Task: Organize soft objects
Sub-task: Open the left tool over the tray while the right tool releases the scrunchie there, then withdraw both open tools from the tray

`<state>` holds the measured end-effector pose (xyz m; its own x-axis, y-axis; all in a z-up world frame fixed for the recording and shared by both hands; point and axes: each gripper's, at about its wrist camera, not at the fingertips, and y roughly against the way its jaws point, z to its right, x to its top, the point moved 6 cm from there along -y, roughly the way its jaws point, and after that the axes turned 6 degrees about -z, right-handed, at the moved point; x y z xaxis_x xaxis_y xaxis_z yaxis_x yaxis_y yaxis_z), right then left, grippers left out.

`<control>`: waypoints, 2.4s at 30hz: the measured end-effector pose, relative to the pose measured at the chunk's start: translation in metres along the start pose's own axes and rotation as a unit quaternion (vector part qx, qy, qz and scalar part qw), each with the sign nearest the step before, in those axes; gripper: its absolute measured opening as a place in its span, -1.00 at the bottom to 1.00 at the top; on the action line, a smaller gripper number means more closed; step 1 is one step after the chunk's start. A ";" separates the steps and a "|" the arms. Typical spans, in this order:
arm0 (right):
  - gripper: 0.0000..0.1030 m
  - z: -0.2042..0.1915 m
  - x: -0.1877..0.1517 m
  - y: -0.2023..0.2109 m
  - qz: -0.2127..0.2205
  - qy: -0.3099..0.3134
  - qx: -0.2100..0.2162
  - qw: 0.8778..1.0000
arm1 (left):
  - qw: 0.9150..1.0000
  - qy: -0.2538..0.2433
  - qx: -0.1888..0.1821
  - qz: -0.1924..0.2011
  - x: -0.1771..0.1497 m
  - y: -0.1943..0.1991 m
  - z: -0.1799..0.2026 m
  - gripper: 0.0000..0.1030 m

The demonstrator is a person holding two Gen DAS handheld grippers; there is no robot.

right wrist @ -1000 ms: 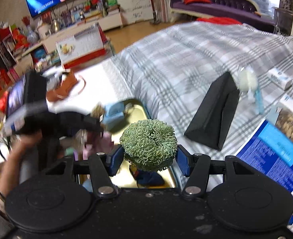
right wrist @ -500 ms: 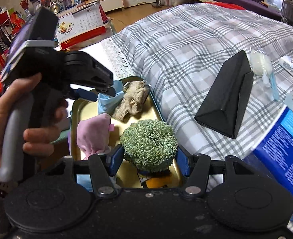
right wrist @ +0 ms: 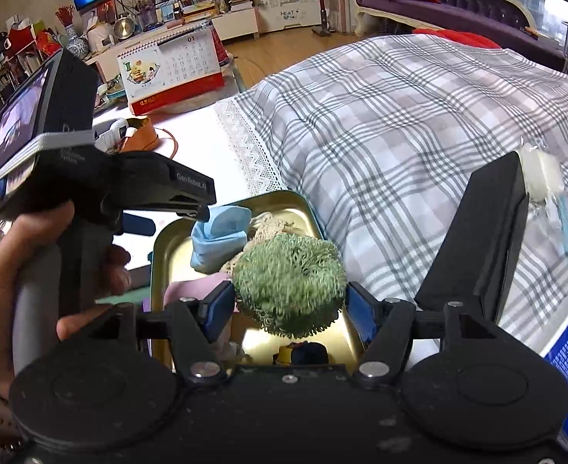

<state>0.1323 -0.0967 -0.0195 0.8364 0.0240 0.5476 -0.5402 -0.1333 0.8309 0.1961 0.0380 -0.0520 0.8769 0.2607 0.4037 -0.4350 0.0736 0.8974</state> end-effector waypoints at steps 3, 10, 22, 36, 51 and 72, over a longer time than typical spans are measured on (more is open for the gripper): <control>0.22 0.003 -0.001 0.001 0.002 -0.004 0.003 1.000 | 1.000 -0.004 -0.002 -0.005 -0.001 -0.002 0.002 0.07; 0.22 0.015 -0.016 0.001 -0.013 -0.018 -0.004 1.000 | 1.000 -0.025 0.000 -0.004 -0.006 -0.001 0.010 0.16; 0.23 0.021 -0.038 0.011 -0.036 -0.026 -0.005 0.999 | 0.999 -0.045 0.012 -0.018 -0.015 -0.007 0.016 0.24; 0.25 0.028 -0.040 0.040 -0.011 -0.035 -0.023 0.999 | 0.996 -0.089 0.007 -0.028 -0.026 -0.011 0.030 0.31; 0.28 0.069 -0.043 0.085 0.032 -0.074 -0.054 0.995 | 0.990 -0.131 -0.028 -0.034 -0.051 -0.004 0.047 0.33; 0.51 0.233 -0.047 0.146 0.120 -0.207 -0.142 0.961 | 0.986 -0.161 -0.045 0.013 -0.083 0.051 0.109 0.50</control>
<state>0.0354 -0.3478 0.0535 0.6189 -0.3768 0.6892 -0.6761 0.1911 0.7116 0.1237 -0.0847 -0.0201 0.8783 -0.0553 0.4749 -0.4618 0.1596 0.8725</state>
